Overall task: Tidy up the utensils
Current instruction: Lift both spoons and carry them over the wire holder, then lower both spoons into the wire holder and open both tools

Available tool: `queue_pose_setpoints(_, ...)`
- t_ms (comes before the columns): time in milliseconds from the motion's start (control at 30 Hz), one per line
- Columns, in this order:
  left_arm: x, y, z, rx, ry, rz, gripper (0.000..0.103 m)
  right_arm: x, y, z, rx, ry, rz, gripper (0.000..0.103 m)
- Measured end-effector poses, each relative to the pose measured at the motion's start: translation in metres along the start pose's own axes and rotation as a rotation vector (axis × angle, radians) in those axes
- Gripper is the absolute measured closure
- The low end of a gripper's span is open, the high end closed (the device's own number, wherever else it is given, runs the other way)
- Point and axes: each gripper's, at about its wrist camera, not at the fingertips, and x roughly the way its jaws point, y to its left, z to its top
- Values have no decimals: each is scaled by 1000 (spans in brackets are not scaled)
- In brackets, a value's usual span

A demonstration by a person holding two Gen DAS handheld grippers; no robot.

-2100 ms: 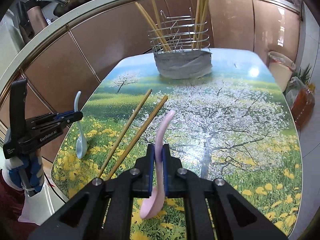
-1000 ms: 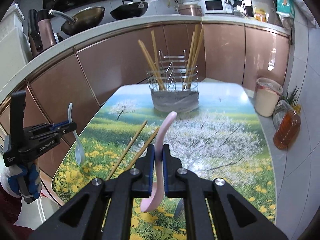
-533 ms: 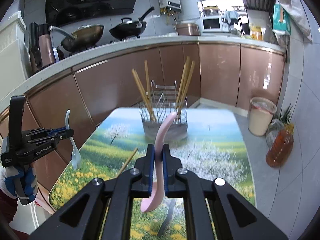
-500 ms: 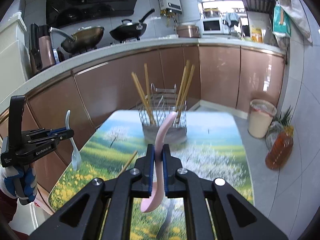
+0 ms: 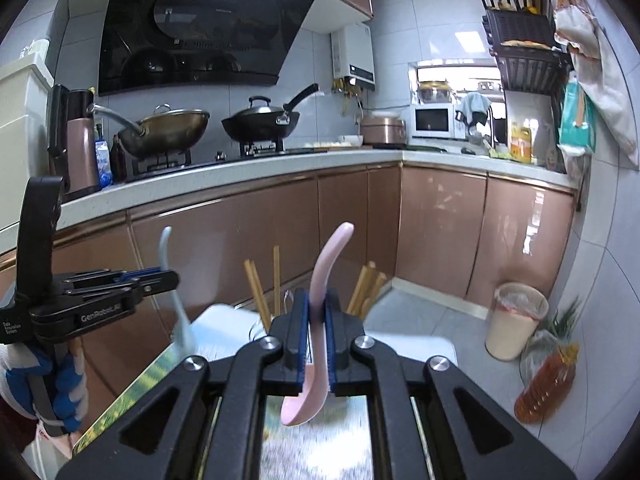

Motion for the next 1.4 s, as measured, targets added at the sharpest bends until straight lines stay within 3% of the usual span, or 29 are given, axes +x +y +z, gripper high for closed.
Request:
queue_pose_setpoints(233,55,-11,17,-24,-47,-8,92,49,-8,3,-14,-15,-7,96)
queue_pose_setpoints(567,117,-10,-13,-61,-5,-6,92,110,-11,-20,-54,33,-1,96)
queue_pose_setpoints(933,119,2,-38,-81,10,6,92,140,-1,-53,-90,117,14,96)
queue_pose_setpoints(1400,115,9,-46,-128,14,20,91,147,-11,-81,-21,197,47,94)
